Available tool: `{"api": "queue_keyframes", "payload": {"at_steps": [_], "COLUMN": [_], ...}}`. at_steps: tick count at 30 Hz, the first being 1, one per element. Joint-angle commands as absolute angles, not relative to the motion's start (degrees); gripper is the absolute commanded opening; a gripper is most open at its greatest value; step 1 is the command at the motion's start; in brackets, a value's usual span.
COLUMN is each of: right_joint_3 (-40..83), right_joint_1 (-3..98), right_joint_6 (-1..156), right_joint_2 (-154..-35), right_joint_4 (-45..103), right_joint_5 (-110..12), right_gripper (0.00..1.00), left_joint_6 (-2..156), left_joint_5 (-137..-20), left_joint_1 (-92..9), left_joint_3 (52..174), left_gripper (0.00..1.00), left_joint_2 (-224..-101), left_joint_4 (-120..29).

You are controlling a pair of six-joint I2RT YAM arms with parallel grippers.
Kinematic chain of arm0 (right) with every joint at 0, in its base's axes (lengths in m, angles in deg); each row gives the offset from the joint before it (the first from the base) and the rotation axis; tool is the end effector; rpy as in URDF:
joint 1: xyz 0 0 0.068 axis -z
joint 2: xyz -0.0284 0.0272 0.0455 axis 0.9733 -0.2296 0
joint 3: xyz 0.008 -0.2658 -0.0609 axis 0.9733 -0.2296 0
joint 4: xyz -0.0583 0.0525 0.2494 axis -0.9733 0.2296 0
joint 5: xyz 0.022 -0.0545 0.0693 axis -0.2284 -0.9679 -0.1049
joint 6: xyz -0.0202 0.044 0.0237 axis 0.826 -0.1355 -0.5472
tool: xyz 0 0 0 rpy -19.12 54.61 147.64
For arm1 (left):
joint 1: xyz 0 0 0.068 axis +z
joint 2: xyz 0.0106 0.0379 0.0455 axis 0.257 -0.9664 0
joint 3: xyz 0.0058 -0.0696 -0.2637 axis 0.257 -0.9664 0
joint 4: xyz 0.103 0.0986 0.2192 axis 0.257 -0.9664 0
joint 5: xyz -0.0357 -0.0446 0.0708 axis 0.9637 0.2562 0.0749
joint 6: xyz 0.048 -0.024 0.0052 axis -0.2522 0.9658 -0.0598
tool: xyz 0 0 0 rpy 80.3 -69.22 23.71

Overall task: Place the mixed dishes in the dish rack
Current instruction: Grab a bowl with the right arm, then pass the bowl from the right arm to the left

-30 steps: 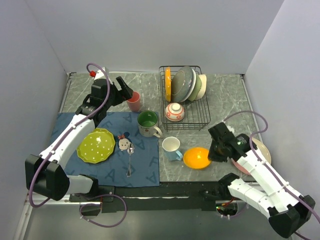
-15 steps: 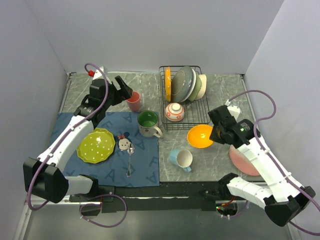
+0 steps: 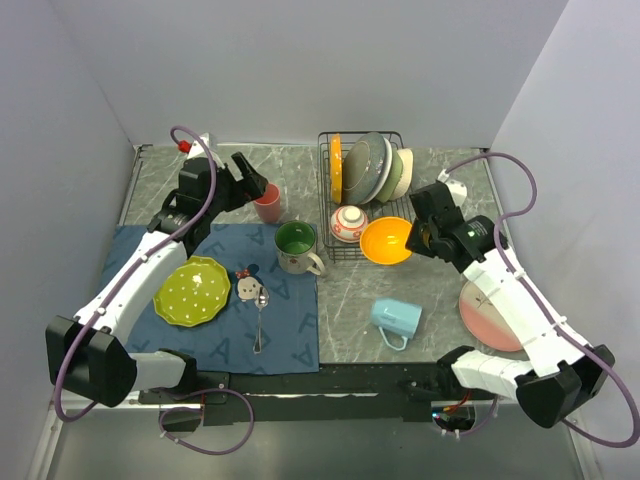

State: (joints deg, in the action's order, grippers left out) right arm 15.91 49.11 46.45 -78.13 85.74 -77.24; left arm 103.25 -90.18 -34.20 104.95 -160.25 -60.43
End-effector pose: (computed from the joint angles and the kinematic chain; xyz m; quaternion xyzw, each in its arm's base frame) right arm 0.1936 0.0871 0.3507 0.1395 0.9214 0.0305 0.3615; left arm 0.2799 -0.0956 0.3479 -0.1522 0.8119 -0.2473 0.5064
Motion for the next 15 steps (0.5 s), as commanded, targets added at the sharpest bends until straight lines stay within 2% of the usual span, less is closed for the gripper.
{"api": "queue_keyframes", "payload": {"at_steps": [1, 9, 15], "right_joint_3": [18.6, 17.7, 15.7], "right_joint_1": [51.9, 57.9, 62.8], "right_joint_6": [47.6, 48.6, 48.2], "right_joint_2": [-78.4, -81.1, -82.7], "right_joint_4": [79.0, 74.2, 69.8], "right_joint_5": [-74.2, -64.8, -52.3], "right_gripper": [0.0, 0.0, 0.0], "left_joint_6": [102.0, 101.1, 98.2], "left_joint_5": [-88.2, -83.3, -78.7], "left_joint_1": [-34.1, -34.1, -36.7], "left_joint_3": [105.5, 105.4, 105.5], "left_gripper": [0.97, 0.97, 0.97], "left_joint_2": [-158.2, -158.3, -158.7], "left_joint_4": [-58.7, -57.3, -55.1]}}
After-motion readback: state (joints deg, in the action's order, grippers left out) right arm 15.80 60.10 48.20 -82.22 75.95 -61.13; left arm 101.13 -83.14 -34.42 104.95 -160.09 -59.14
